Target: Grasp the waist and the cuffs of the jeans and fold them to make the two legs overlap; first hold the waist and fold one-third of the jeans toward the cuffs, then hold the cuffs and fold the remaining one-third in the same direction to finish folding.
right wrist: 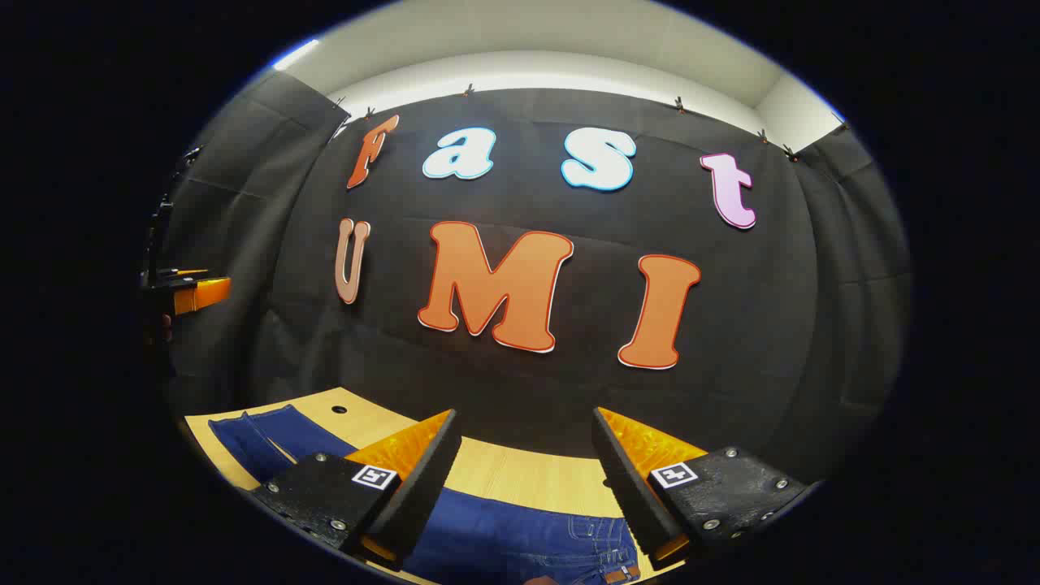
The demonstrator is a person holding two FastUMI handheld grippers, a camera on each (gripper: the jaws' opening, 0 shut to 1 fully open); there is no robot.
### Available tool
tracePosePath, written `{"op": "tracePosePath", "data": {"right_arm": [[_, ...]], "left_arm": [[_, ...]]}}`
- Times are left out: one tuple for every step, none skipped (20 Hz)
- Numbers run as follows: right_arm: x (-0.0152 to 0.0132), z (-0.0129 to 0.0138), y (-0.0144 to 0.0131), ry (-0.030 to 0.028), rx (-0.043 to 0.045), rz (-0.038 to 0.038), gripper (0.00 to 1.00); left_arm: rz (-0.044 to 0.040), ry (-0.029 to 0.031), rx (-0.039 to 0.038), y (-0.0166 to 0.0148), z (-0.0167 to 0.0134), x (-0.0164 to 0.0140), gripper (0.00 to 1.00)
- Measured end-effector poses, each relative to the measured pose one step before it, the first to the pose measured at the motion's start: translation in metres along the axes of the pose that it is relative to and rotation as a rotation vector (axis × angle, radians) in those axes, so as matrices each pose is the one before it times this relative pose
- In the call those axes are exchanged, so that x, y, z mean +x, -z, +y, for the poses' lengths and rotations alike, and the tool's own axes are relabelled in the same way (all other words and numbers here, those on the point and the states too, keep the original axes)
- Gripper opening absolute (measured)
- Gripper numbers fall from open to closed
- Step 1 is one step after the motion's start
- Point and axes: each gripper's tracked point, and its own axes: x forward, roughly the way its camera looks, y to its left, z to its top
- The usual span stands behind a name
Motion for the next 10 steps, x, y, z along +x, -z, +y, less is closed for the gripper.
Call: {"op": "tracePosePath", "data": {"right_arm": [[0.00248, 0.00288, 0.00239, -0.00123, 0.00712, 0.01549, 0.98], [0.00201, 0.00462, 0.00146, 0.00029, 0.0167, 0.01291, 0.98], [-0.00075, 0.00555, 0.00074, -0.00259, 0.01711, 0.0011, 0.98], [0.00006, 0.00498, -0.0006, 0.01355, 0.00815, -0.00626, 0.98], [0.00012, 0.00272, 0.002, 0.02281, 0.00487, 0.0013, 0.98], [0.00047, 0.00608, 0.00205, 0.01552, 0.00325, 0.00335, 0.98], [-0.00073, 0.00955, 0.004, 0.00766, 0.00295, 0.00722, 0.98], [-0.00018, 0.01069, 0.00001, -0.00569, 0.00231, -0.00244, 0.98], [-0.00006, 0.0086, 0.00105, -0.00125, -0.00419, 0.00305, 0.98], [0.00157, 0.00552, 0.00346, 0.00107, 0.00192, 0.01809, 0.98]], "left_arm": [[0.00274, -0.00187, 0.01169, 0.00605, 0.00168, 0.00241, 0.95], [-0.00262, 0.00263, 0.01381, 0.00325, 0.00159, 0.00233, 0.95], [-0.01123, 0.0095, 0.00998, 0.00145, -0.00116, 0.00146, 0.95], [-0.01631, -0.0061, 0.00173, 0.00167, 0.00117, 0.00245, 0.95], [-0.00811, -0.01022, -0.01646, 0.00236, 0.00344, 0.00132, 0.95], [0.00666, 0.01189, -0.00952, 0.00237, -0.00373, -0.00137, 0.95], [-0.00445, 0.00843, 0.00585, 0.00394, -0.00416, 0.00087, 0.95], [-0.01014, 0.00298, 0.01077, 0.00145, 0.00018, 0.00088, 0.97], [-0.01206, 0.01131, 0.00028, -0.00122, -0.00032, 0.00367, 0.96], [0.00446, 0.01862, -0.0107, 0.00043, -0.00238, 0.004, 0.96]]}}
